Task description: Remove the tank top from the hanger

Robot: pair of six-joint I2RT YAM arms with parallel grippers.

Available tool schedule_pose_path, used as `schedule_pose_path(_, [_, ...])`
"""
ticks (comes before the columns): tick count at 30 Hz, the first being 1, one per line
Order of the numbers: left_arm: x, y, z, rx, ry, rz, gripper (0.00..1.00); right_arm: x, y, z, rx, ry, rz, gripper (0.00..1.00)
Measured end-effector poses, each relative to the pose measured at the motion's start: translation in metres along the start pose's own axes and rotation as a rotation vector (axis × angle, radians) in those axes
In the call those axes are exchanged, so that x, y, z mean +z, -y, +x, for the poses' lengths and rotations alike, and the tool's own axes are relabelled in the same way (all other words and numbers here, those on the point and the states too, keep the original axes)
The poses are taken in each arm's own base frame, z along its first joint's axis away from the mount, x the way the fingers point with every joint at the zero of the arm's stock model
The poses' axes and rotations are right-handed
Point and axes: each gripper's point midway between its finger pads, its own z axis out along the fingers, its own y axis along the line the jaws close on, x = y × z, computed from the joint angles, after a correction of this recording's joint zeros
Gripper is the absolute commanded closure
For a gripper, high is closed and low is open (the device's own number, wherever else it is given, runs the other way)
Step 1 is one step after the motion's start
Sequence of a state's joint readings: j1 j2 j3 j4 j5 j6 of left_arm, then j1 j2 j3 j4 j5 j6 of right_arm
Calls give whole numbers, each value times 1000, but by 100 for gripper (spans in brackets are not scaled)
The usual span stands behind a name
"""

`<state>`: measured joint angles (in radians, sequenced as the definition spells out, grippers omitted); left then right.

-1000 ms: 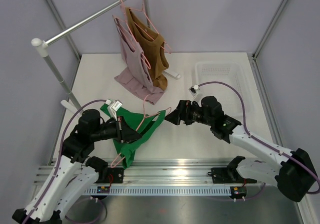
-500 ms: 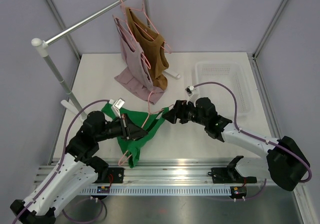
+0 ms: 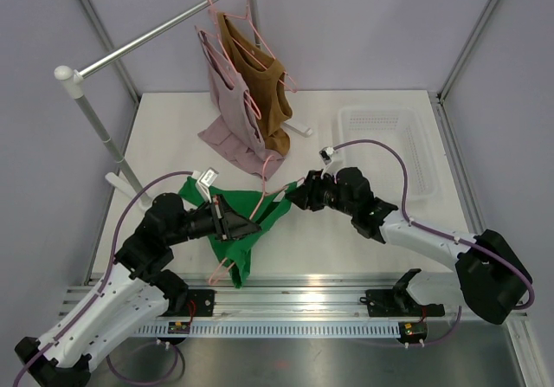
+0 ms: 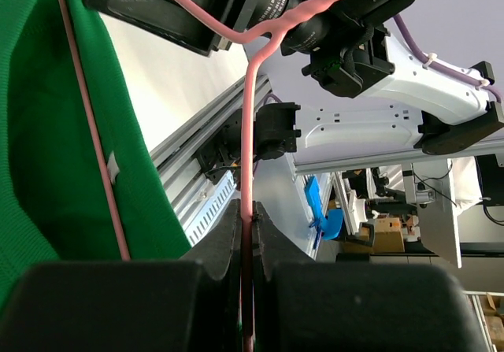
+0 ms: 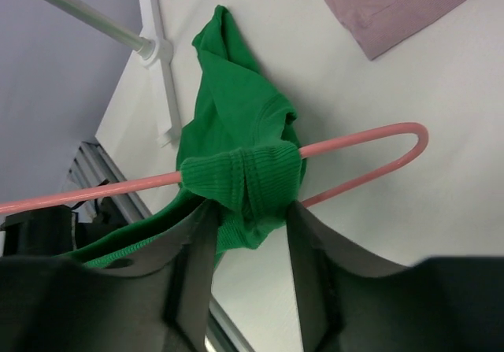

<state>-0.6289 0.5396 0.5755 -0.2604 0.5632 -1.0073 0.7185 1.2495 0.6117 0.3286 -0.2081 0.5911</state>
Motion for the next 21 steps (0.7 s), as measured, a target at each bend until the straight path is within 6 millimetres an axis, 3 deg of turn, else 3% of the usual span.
schedule_pose_path(1, [0, 0, 0, -1, 0, 0, 100, 1, 1, -1, -8, 5, 8, 69])
schedule_pose_path(2, [0, 0, 0, -3, 0, 0, 100, 1, 3, -1, -14, 6, 16, 88])
schedule_pose_path(4, [0, 0, 0, -4, 1, -1, 100, 2, 6, -3, -21, 11, 36, 100])
schedule_pose_path(9, [0, -6, -1, 10, 13, -26, 100, 1, 19, -9, -32, 35, 116, 100])
schedule_pose_path(16, [-4, -26, 9, 62, -22, -105, 100, -22, 69, -34, -33, 102, 436, 100])
schedule_pose_path(21, [-12, -12, 11, 136, -19, -48, 100, -40, 95, -58, 2, 134, 533, 100])
